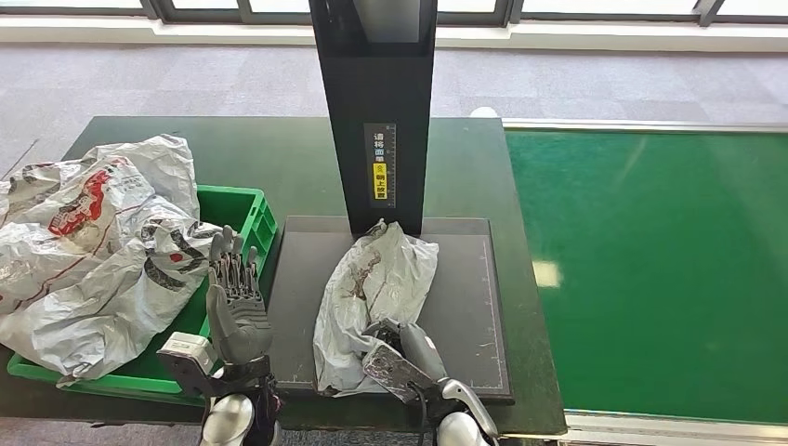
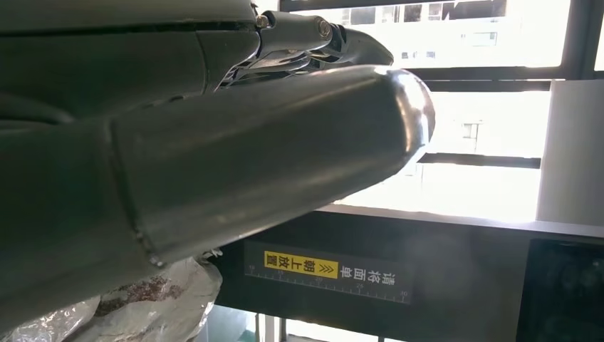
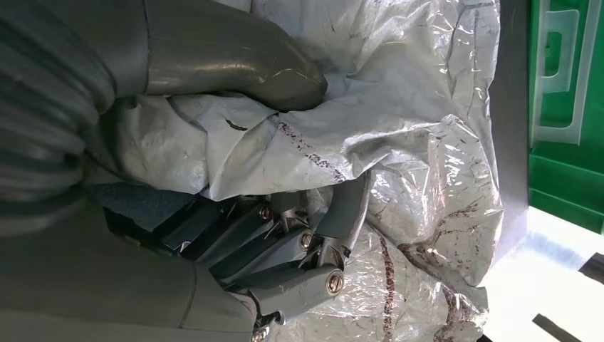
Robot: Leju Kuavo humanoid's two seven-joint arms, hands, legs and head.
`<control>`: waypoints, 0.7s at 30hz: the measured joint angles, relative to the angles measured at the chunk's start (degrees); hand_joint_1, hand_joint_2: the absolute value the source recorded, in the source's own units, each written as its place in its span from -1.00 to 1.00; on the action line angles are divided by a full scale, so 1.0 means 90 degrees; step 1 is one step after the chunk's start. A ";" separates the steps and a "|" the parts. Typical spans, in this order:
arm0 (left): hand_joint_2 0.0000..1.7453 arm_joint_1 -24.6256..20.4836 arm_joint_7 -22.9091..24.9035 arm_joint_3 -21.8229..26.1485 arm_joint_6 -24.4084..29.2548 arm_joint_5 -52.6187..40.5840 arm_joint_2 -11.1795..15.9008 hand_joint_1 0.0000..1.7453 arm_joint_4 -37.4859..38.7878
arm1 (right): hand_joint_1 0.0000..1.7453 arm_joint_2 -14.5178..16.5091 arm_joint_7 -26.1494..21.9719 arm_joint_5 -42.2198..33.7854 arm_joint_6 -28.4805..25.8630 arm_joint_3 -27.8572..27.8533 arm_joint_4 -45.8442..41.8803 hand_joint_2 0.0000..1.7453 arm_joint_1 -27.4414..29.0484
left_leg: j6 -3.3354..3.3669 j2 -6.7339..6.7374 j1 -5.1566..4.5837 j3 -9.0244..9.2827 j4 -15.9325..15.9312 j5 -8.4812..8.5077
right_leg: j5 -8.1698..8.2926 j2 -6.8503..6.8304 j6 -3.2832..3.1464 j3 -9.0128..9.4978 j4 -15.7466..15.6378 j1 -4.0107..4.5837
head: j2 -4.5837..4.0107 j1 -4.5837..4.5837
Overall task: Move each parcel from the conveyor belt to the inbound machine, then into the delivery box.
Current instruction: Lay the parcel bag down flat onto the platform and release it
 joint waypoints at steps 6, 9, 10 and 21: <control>-1.00 0.0016 -0.0073 -0.0002 0.0164 -0.0059 0.0004 -1.00 -0.0132 | -1.00 -0.0004 0.0099 0.0152 -0.0041 -0.0002 0.0020 1.00 -0.0065 | -0.0001 0.0003 0.0000 0.0008 0.0000 0.0001 | 0.0003 0.0002 -0.0003 0.0005 0.0000 0.0000 | 0.0000 0.0000; -1.00 0.0032 -0.0083 -0.0002 0.0194 -0.0086 0.0007 -1.00 -0.0291 | -1.00 -0.0037 -0.0047 0.0164 -0.0134 -0.0062 -0.0394 1.00 0.0052 | -0.0001 0.0004 0.0000 0.0005 0.0002 0.0003 | 0.0009 0.0002 -0.0005 -0.0001 0.0000 -0.0001 | 0.0000 0.0000; -1.00 0.0036 -0.0082 -0.0002 0.0192 -0.0087 0.0007 -1.00 -0.0335 | -1.00 -0.0053 -0.0137 0.0140 -0.0151 -0.0108 -0.0666 1.00 0.0145 | -0.0001 0.0004 0.0000 0.0004 0.0002 0.0003 | 0.0010 0.0002 -0.0005 -0.0001 0.0000 -0.0001 | 0.0000 0.0000; -1.00 0.0027 0.0255 -0.0060 0.0912 -0.0872 0.0007 -1.00 -0.0425 | -1.00 -0.0141 -0.1457 -0.0781 -0.1497 -0.0714 -0.4161 0.50 0.1523 | -0.0002 0.0014 -0.0001 -0.0007 0.0004 -0.0012 | 0.0003 0.0015 0.0001 -0.0014 -0.0005 -0.0002 | 0.0000 0.0001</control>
